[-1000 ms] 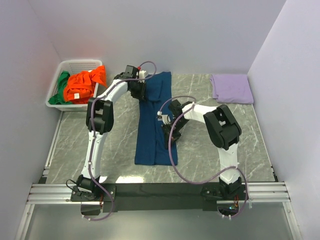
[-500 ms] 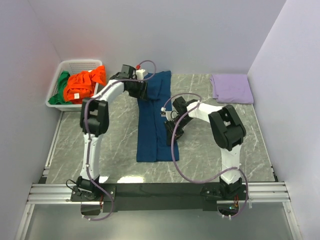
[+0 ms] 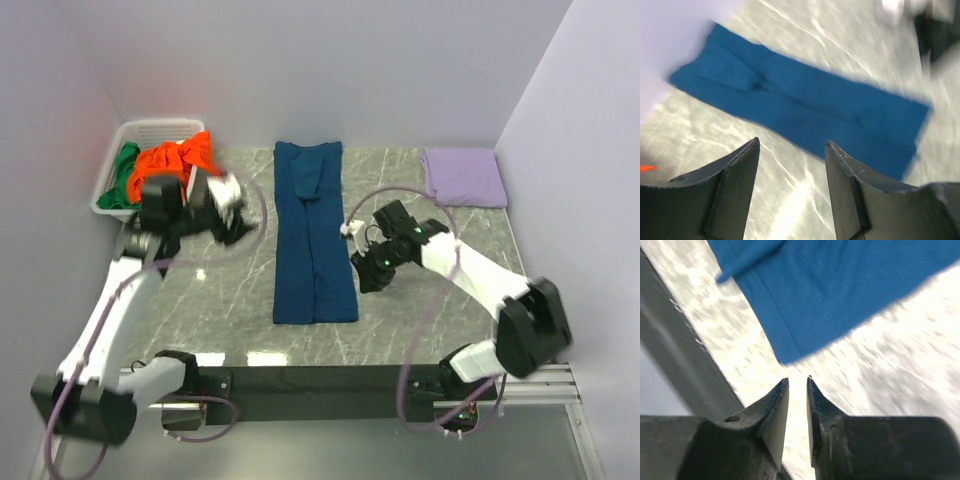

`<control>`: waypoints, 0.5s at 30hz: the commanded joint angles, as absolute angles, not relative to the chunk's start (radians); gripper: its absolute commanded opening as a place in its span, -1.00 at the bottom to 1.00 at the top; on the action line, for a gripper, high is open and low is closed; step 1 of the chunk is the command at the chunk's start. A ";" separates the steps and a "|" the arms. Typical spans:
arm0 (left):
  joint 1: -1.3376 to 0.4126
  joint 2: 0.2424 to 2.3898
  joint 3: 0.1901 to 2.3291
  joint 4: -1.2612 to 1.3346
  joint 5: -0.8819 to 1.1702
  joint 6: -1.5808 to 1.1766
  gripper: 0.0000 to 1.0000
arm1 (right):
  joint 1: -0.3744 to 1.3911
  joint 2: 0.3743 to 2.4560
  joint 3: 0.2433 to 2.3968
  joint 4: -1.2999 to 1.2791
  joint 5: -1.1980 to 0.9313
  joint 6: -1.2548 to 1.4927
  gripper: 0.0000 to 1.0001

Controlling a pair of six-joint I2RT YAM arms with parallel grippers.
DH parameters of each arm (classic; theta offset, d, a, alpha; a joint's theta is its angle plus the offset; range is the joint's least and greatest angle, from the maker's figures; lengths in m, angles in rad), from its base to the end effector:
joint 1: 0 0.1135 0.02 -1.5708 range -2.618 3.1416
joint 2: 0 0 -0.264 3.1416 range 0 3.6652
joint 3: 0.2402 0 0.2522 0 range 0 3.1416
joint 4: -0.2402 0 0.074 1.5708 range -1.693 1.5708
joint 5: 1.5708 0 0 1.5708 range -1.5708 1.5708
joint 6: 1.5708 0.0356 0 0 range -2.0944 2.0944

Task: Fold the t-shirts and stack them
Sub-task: Fold the tshirt

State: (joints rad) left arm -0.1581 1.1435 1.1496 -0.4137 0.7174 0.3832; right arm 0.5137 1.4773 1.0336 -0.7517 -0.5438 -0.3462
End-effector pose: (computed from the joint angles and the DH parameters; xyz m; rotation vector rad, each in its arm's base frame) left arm 0.2410 -0.0621 0.3753 0.9374 1.6667 -0.5546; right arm 0.2354 0.1540 0.2282 -1.2592 2.4019 0.7954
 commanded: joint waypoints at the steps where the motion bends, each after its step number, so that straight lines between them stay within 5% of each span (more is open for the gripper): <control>1: -0.169 1.010 0.883 -0.635 0.834 0.770 0.21 | 0.563 1.300 0.965 -0.698 -0.384 -0.556 -0.37; 5: -0.189 0.879 0.698 -0.718 0.845 1.021 0.21 | 0.668 1.148 0.801 -0.599 -0.279 -0.692 -0.10; 15: -0.489 0.799 0.414 -0.461 0.683 1.111 0.16 | 0.925 1.100 0.494 -0.264 -0.137 -0.900 -0.10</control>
